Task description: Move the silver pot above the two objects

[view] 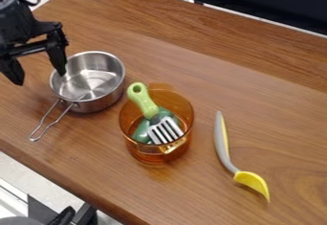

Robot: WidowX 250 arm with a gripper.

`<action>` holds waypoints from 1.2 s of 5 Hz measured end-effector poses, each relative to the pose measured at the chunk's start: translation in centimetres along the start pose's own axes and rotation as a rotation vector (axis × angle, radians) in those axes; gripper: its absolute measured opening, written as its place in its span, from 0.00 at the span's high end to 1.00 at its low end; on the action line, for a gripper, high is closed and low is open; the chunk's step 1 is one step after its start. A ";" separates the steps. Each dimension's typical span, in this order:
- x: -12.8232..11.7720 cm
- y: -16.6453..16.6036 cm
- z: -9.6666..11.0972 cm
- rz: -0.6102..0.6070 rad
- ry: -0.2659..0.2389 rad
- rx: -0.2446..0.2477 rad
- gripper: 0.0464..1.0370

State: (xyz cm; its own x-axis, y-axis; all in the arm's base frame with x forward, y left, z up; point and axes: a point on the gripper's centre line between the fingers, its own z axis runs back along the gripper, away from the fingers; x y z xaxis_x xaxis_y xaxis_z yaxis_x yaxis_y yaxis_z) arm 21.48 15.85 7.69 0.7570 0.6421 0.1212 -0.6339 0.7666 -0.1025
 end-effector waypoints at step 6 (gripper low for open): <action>-0.1 -0.5 -2.5 -0.014 -0.005 0.098 0.87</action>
State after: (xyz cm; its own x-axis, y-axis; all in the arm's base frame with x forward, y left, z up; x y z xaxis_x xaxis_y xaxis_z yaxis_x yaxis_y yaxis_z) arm 22.11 15.37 5.26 0.7652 0.6311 0.1272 -0.6359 0.7718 -0.0033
